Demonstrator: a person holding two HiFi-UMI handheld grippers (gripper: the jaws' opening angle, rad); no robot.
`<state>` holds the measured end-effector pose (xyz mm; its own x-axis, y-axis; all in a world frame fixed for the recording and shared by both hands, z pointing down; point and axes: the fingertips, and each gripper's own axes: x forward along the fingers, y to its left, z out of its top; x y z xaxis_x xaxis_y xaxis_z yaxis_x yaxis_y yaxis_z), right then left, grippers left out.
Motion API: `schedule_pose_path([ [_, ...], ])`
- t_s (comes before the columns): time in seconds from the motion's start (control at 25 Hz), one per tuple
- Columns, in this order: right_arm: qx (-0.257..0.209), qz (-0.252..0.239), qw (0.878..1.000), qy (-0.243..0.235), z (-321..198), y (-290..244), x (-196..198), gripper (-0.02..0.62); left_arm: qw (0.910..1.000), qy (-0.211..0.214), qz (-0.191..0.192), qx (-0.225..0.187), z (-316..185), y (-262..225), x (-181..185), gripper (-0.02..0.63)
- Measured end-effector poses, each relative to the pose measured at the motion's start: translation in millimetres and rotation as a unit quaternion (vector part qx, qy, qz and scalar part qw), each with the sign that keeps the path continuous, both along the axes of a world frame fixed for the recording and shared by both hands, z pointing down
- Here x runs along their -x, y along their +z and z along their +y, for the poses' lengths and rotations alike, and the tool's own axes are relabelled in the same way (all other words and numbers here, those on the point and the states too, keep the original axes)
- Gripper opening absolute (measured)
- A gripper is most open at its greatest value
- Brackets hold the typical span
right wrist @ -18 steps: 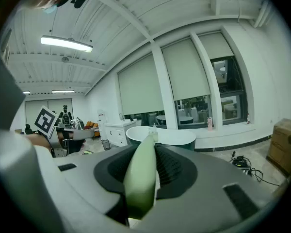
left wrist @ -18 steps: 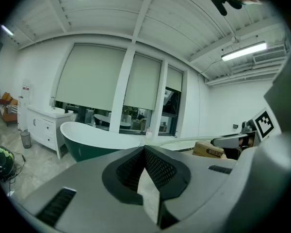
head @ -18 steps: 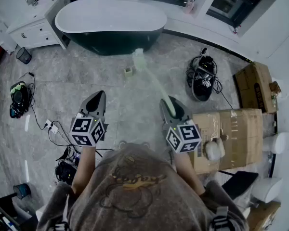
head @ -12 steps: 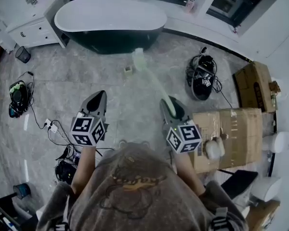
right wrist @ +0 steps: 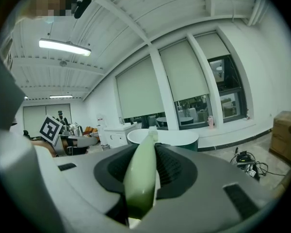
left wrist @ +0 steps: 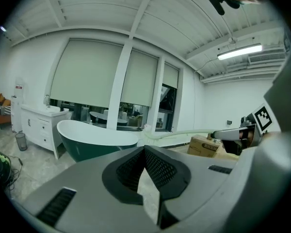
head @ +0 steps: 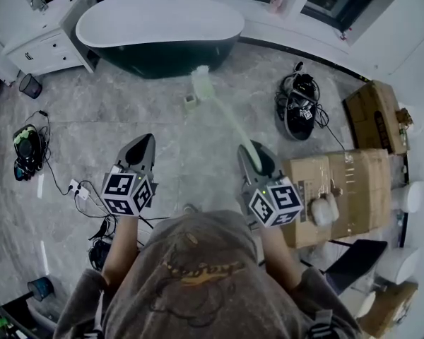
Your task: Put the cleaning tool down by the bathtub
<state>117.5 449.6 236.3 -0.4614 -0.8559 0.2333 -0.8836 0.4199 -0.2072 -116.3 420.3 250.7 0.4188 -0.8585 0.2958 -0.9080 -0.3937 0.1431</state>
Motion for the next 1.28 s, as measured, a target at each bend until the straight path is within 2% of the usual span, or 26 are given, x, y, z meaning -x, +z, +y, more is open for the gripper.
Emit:
schedule_pose_path([
  [0.36, -0.004, 0.004, 1.0, 0.01, -21.8, 11.0, 5.9, 0.114, 1.0, 0.005, 0.005, 0.003, -22.5, 15.0, 7.2, 0.002],
  [0.64, 0.002, 0.0, 1.0, 0.013, -65.5, 23.7, -2.8, 0.114, 1.0, -0.002, 0.007, 0.005, -65.4, 24.6, 4.7, 0.002],
  [0.96, 0.01, -0.003, 1.0, 0.005, -142.3, 30.3, -13.4, 0.114, 0.9999, -0.008, 0.002, 0.013, -140.0, 29.9, -8.4, 0.002],
  [1.28, 0.015, -0.006, 1.0, -0.018, -239.1, 20.4, -29.6, 0.114, 0.9996, -0.024, -0.005, 0.016, -227.9, 14.8, -25.1, 0.002],
])
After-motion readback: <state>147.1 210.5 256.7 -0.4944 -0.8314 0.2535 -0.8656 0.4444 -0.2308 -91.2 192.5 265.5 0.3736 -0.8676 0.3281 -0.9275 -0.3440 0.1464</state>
